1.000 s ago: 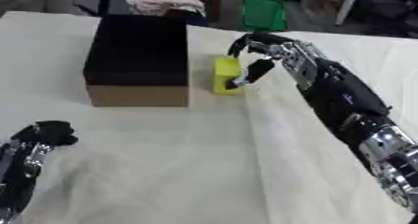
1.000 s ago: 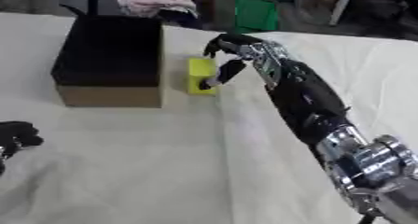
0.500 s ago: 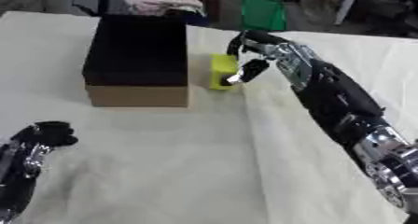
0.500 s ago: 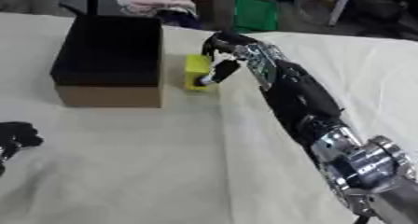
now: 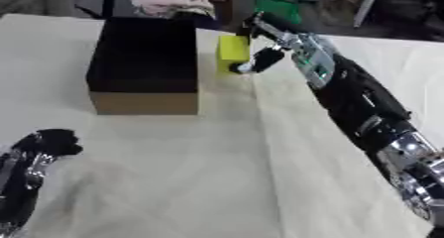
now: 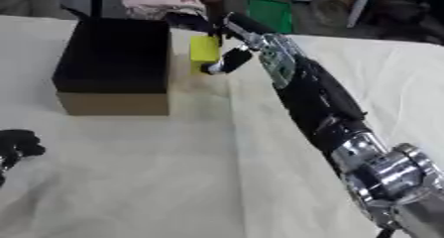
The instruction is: Pick up objects on the table and place them in the box.
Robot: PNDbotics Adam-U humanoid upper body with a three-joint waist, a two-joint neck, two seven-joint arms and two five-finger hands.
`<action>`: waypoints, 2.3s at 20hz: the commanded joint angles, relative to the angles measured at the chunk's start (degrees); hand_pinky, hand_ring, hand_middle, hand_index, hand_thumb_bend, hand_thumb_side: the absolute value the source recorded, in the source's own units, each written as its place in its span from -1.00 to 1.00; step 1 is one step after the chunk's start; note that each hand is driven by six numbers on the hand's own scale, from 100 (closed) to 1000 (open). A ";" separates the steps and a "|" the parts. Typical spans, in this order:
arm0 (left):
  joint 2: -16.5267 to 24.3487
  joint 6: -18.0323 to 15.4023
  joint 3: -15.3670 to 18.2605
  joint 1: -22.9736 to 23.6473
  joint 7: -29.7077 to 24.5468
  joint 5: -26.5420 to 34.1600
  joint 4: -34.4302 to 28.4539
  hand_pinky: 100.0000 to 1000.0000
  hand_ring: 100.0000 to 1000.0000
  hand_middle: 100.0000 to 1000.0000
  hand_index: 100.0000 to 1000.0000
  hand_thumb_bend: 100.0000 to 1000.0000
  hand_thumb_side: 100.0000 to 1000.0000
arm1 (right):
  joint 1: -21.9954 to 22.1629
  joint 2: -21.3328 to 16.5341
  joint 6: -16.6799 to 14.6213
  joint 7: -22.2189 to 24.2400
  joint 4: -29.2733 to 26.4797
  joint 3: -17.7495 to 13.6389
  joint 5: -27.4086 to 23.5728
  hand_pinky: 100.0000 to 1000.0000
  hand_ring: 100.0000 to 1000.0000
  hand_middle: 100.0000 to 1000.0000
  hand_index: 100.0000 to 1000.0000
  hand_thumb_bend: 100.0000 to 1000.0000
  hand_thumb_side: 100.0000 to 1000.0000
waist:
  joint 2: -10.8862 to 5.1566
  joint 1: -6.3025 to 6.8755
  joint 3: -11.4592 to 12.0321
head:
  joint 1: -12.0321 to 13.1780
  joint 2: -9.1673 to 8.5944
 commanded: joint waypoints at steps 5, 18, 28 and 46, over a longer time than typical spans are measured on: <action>0.54 -0.05 0.14 -0.11 0.15 0.16 -0.87 0.34 0.10 0.03 0.27 -0.20 0.27 | -3.28 -2.79 1.76 -3.92 -5.35 0.52 -5.49 0.31 0.46 -0.25 0.13 -0.11 -0.88 | -1.48 0.27 -0.07 | 0.16 -0.43; 0.21 -0.04 -0.45 -0.74 -0.42 0.28 -0.89 0.34 0.09 0.03 0.27 -0.20 0.27 | -5.05 2.15 1.57 -1.52 -8.01 3.43 -6.75 0.32 0.47 -0.20 0.19 -0.14 -0.81 | -1.03 0.14 2.21 | -1.28 -0.84; 0.02 -0.02 -0.66 -1.21 -0.69 0.41 -0.97 0.34 0.09 0.03 0.26 -0.19 0.27 | -5.06 6.31 0.05 0.26 -6.86 4.73 -4.35 0.35 0.51 -0.10 0.28 -0.14 -0.65 | -0.67 0.16 3.80 | -2.17 -1.24; 0.08 -0.07 -0.39 -1.07 -0.49 0.48 -1.06 0.34 0.09 0.03 0.26 -0.19 0.26 | -3.72 5.61 -0.36 -2.06 -6.32 4.10 -1.76 0.40 0.67 0.39 0.71 0.00 -0.50 | -0.96 0.66 3.00 | -1.42 -1.20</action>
